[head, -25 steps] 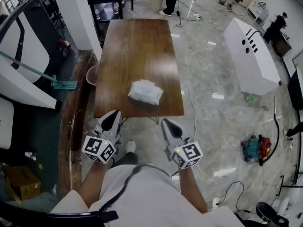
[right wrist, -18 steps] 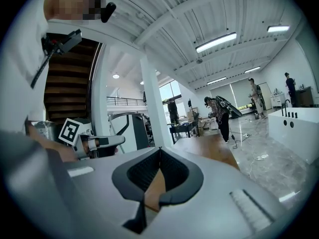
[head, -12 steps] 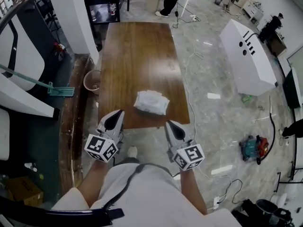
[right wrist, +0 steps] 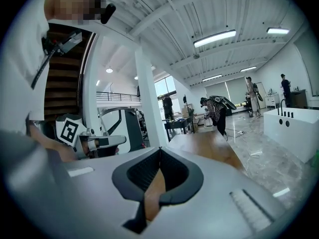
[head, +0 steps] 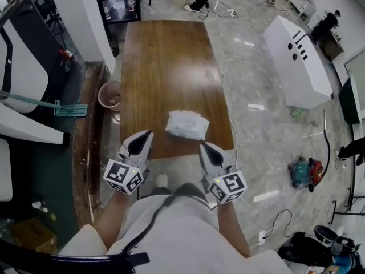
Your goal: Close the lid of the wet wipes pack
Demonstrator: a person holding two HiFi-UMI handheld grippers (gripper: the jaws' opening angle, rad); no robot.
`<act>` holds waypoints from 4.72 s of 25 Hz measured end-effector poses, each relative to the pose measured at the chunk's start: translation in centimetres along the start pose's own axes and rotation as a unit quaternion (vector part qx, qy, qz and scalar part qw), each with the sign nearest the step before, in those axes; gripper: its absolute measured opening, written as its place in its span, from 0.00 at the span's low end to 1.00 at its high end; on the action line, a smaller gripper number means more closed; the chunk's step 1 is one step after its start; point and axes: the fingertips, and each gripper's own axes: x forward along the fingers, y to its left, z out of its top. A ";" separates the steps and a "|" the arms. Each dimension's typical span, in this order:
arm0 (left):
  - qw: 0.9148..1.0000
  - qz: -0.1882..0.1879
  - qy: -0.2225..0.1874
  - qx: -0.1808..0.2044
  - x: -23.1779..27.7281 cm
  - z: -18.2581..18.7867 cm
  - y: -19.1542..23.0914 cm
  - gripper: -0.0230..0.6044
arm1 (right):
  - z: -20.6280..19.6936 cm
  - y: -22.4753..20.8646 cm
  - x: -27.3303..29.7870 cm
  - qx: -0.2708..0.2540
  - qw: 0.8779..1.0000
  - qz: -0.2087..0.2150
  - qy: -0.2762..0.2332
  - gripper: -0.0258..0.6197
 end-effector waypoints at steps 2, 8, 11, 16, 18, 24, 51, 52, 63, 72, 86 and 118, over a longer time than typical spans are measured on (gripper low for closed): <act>1.000 -0.007 0.005 -0.002 0.6 -0.1 0.4 0.04 | -0.1 -0.2 0.7 0.001 1.000 0.000 0.006 0.05; 0.999 -0.024 0.022 -0.002 2.3 -1.0 0.8 0.04 | -0.8 -1.0 2.4 0.006 1.000 0.004 0.019 0.05; 0.999 -0.031 0.032 0.001 3.0 -1.6 0.7 0.04 | -1.2 -1.7 3.3 0.006 1.000 0.010 0.026 0.05; 0.998 -0.027 0.053 -0.003 3.9 -3.3 0.5 0.04 | -1.9 -3.1 4.6 0.007 0.999 0.031 0.037 0.05; 0.998 -0.026 0.064 -0.007 4.3 -4.1 0.3 0.04 | -2.3 -3.7 5.0 0.010 0.998 0.039 0.043 0.05; 0.996 -0.008 0.087 -0.012 6.1 -6.2 0.9 0.04 | -4.1 -6.0 7.2 0.008 0.996 0.067 0.060 0.05; 0.981 0.048 0.180 -0.050 10.1 -20.6 4.0 0.18 | -12.4 -13.3 13.8 -0.039 0.987 0.108 0.109 0.23; 0.981 0.046 0.180 -0.052 10.5 -20.8 3.8 0.18 | -12.0 -13.4 13.9 -0.047 0.988 0.108 0.101 0.23; 0.982 0.027 0.179 -0.057 13.0 -21.6 1.9 0.20 | -13.1 -15.2 14.4 -0.082 0.981 0.128 0.118 0.32; 0.981 0.043 0.180 -0.057 13.0 -21.6 1.7 0.20 | -14.0 -14.7 15.0 -0.082 0.977 0.155 0.120 0.33; 0.981 0.056 0.177 -0.052 11.6 -21.5 2.0 0.20 | -14.5 -12.6 14.0 -0.094 0.969 0.189 0.129 0.32; 0.982 0.056 0.175 -0.039 10.3 -21.3 1.4 0.20 | -17.9 -9.4 13.1 -0.206 0.936 0.211 0.191 0.32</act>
